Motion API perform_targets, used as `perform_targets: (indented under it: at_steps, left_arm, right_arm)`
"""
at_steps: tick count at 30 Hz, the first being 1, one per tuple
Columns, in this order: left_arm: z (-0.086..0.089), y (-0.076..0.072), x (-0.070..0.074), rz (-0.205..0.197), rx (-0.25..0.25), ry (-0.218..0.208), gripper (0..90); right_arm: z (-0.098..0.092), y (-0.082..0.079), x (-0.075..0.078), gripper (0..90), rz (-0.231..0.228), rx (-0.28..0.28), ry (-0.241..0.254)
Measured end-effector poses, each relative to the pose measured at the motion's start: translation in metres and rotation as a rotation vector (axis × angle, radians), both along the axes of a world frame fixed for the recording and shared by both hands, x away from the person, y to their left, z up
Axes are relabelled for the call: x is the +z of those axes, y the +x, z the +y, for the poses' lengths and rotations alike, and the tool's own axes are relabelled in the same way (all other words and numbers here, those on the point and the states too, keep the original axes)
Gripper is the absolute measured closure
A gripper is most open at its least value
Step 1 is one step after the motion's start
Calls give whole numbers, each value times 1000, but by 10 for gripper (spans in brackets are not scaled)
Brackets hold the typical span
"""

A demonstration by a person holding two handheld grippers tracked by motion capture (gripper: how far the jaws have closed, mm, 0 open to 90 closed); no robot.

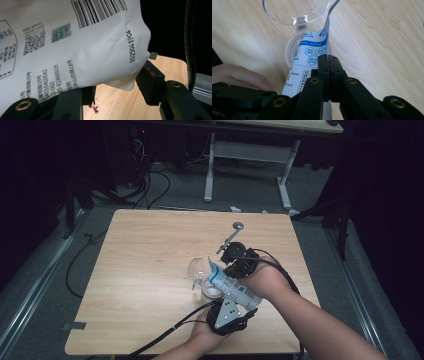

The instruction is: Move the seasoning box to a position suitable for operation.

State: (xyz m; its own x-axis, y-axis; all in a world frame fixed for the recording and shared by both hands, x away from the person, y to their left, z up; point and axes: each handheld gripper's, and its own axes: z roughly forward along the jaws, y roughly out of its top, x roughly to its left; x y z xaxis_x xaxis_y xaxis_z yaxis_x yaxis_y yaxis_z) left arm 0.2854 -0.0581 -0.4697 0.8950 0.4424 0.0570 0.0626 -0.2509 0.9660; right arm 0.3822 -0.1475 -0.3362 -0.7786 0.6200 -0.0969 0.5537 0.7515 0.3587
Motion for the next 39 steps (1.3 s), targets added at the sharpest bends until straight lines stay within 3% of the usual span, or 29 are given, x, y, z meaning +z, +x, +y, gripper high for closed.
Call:
perform_targets:
  at_steps: [23, 39]
  left_arm:
    - [2, -3, -7, 8, -6, 10, 538]
    - [7, -4, -23, 21, -7, 55, 541]
  right_arm:
    - [-3, -1, -3, 900, 9, 1, 11]
    - [-9, -8, -4, 900, 13, -7, 21]
